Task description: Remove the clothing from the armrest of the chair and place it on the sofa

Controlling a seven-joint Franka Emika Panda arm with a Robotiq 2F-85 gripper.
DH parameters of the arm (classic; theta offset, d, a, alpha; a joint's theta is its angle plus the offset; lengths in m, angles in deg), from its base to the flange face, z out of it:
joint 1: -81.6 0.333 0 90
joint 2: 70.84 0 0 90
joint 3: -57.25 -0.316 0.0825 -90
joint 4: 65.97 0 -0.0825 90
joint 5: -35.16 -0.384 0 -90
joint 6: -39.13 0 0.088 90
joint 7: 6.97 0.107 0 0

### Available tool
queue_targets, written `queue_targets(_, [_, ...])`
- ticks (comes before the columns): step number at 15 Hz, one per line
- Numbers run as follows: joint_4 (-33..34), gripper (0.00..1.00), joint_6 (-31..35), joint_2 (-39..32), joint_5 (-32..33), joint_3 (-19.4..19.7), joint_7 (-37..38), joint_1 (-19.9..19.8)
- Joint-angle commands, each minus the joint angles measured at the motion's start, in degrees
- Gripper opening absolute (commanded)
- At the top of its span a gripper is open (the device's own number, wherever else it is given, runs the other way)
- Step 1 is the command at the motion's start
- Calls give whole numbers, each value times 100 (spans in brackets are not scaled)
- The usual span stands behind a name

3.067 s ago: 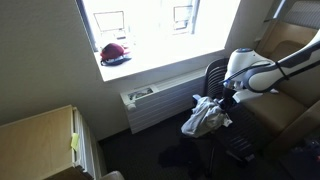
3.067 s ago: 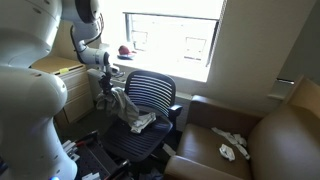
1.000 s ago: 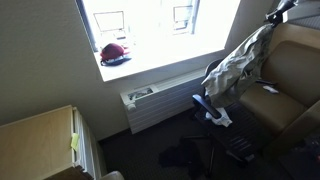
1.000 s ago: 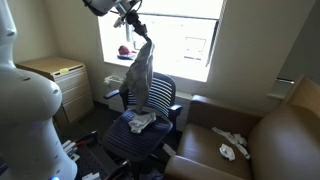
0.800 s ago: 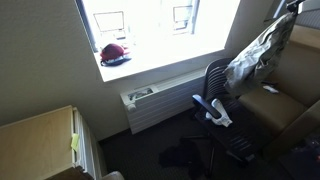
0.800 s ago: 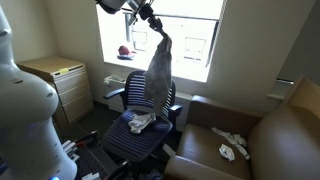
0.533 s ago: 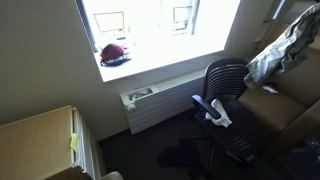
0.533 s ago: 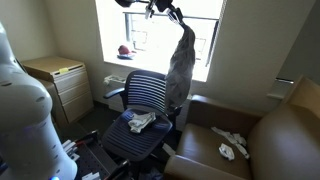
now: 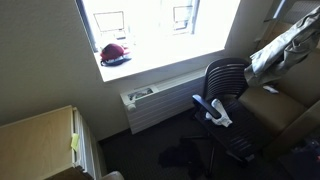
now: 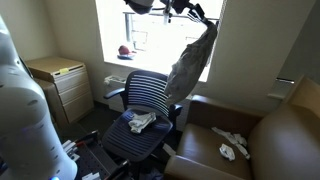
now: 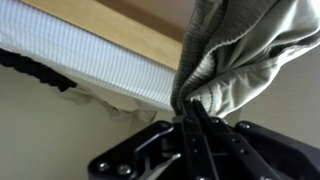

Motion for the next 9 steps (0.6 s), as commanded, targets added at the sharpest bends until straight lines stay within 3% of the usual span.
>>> queue_targets(1, [226, 1, 165, -141, 1075, 433, 446, -582])
queue_targets(3, [430, 1, -58, -360, 1474, 733, 513, -879])
queue_targets(4, [559, 1, -94, -517, 1375, 887, 23, -1021])
queue_targets(5, [205, 29, 12, -168, 1244, 715, 336, -846])
queue_targets(6, [241, 5, 58, -229, 1244, 807, 294, -950])
queue_targets(9, [242, 26, 65, -232, 1240, 746, 325, -912])
